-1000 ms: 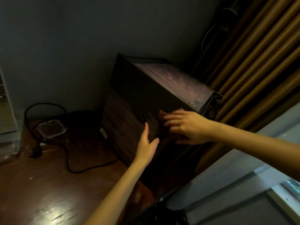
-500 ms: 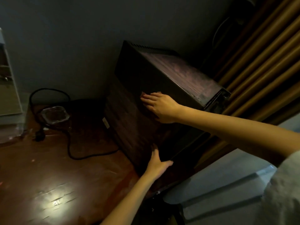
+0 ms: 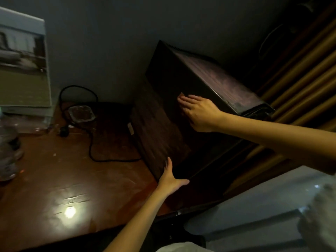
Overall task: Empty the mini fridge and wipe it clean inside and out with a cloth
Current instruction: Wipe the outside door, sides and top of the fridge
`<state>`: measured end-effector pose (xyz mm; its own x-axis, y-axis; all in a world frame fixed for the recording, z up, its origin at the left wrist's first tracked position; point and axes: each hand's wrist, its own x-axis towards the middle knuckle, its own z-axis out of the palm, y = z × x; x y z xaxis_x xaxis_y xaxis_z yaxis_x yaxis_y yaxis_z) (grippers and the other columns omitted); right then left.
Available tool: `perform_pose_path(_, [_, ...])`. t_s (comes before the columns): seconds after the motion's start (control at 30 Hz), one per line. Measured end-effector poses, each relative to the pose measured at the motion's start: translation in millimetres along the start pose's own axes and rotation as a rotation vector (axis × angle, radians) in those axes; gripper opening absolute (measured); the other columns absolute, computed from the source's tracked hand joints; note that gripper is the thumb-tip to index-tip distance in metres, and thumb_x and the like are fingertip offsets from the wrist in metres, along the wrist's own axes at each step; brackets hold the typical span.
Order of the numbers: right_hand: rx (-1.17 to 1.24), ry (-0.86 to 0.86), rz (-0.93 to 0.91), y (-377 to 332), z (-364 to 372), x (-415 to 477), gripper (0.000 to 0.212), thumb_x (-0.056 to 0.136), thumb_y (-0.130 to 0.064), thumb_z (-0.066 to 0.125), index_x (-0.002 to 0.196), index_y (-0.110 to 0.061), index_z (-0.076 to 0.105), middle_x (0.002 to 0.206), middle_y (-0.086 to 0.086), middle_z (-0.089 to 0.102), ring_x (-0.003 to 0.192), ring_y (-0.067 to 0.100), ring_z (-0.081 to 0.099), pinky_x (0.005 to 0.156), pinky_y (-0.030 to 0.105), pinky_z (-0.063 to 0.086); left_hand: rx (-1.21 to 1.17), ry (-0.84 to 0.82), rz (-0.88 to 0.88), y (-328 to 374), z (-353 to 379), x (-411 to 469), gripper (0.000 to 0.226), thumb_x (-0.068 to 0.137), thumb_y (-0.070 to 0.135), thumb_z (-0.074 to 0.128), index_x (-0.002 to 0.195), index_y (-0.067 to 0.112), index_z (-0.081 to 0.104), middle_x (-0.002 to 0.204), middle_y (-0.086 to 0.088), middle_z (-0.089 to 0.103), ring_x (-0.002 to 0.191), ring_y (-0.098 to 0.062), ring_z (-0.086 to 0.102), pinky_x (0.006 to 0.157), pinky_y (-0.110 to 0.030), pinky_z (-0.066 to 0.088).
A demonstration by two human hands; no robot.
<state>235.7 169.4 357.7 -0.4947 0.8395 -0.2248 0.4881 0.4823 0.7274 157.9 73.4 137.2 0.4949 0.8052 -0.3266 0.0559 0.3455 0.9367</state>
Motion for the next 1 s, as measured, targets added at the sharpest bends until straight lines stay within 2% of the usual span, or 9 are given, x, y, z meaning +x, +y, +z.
perform_pose_path(0.17, [0.032,-0.147,-0.023,-55,37,42,0.069,0.088,-0.033,0.051,0.147,-0.002,0.034,0.159,0.019,0.015,0.148,0.028,0.012,0.120,0.038,0.008,-0.012,0.107,-0.010,-11,-29,-4,0.115,0.078,0.023,0.079,0.153,0.025,-0.009,0.162,0.001,0.001,0.148,-0.020,0.013,0.115,-0.035,0.028])
perform_pose_path(0.27, [0.022,-0.236,-0.110,-94,72,5,0.066,0.091,-0.029,0.049,0.147,0.000,0.032,0.159,0.020,0.010,0.149,0.031,0.007,0.120,0.040,0.005,0.052,0.116,-0.031,-13,-31,-7,0.108,0.082,0.020,0.076,0.154,0.016,-0.004,0.162,0.000,-0.005,0.148,-0.018,0.009,0.112,-0.026,0.024])
perform_pose_path(0.37, [-0.008,-0.302,-0.153,-104,84,-42,0.066,0.094,-0.029,0.047,0.150,-0.001,0.025,0.160,0.018,0.003,0.149,0.029,0.000,0.119,0.040,-0.003,0.095,0.021,-0.052,-7,-18,-8,0.098,0.087,0.021,0.070,0.154,0.015,0.000,0.162,0.001,-0.003,0.147,-0.021,0.014,0.109,-0.026,0.029])
perform_pose_path(0.43, [-0.004,-0.236,-0.150,-89,77,-62,0.067,0.093,-0.029,0.048,0.150,-0.003,0.024,0.161,0.017,0.003,0.149,0.027,0.001,0.118,0.038,-0.005,0.100,-0.061,-0.050,-1,-3,-6,0.094,0.089,0.021,0.067,0.154,0.017,0.000,0.162,-0.001,0.003,0.146,-0.022,0.017,0.105,-0.023,0.030])
perform_pose_path(0.57, [-0.036,0.075,0.083,-46,45,-48,0.057,0.086,-0.027,0.057,0.137,-0.003,0.050,0.152,0.018,0.034,0.143,0.028,0.030,0.115,0.037,0.008,0.012,-0.110,-0.030,3,15,-4,0.092,0.090,0.018,0.066,0.154,0.023,0.001,0.159,0.000,0.016,0.142,-0.019,0.028,0.094,-0.017,0.031])
perform_pose_path(0.67, [0.020,0.101,0.195,-31,25,-8,0.054,0.101,-0.026,0.035,0.150,-0.005,0.024,0.160,0.016,0.012,0.149,0.028,0.007,0.115,0.037,-0.006,-0.070,-0.071,-0.049,-2,9,-4,0.088,0.091,0.012,0.062,0.154,0.022,0.002,0.157,-0.001,0.023,0.132,-0.016,0.040,0.087,-0.018,0.041])
perform_pose_path(0.73, [0.029,0.077,0.255,-43,23,17,0.057,0.101,-0.024,0.033,0.152,-0.004,0.015,0.160,0.017,0.003,0.149,0.029,0.001,0.117,0.038,-0.006,-0.153,0.002,-0.077,-8,-1,-5,0.085,0.092,0.008,0.059,0.154,0.022,0.002,0.157,-0.004,0.025,0.137,-0.021,0.036,0.089,-0.020,0.037])
perform_pose_path(0.9, [0.045,-0.110,0.055,-102,80,-3,0.065,0.097,-0.026,0.039,0.151,0.000,0.016,0.160,0.021,0.002,0.149,0.032,-0.001,0.118,0.040,-0.006,-0.320,0.173,-0.102,-18,-29,-10,0.075,0.095,-0.003,0.050,0.154,0.014,0.007,0.156,-0.008,0.026,0.139,-0.023,0.034,0.086,-0.021,0.037])
perform_pose_path(1.0, [0.062,-0.182,-0.060,-117,99,-39,0.064,0.091,-0.024,0.050,0.148,-0.002,0.031,0.159,0.020,0.011,0.149,0.031,0.008,0.115,0.039,-0.008,-0.240,0.146,-0.103,-20,-34,-11,0.076,0.095,0.000,0.051,0.155,0.016,0.008,0.151,-0.005,0.036,0.129,-0.021,0.046,0.085,-0.026,0.039])
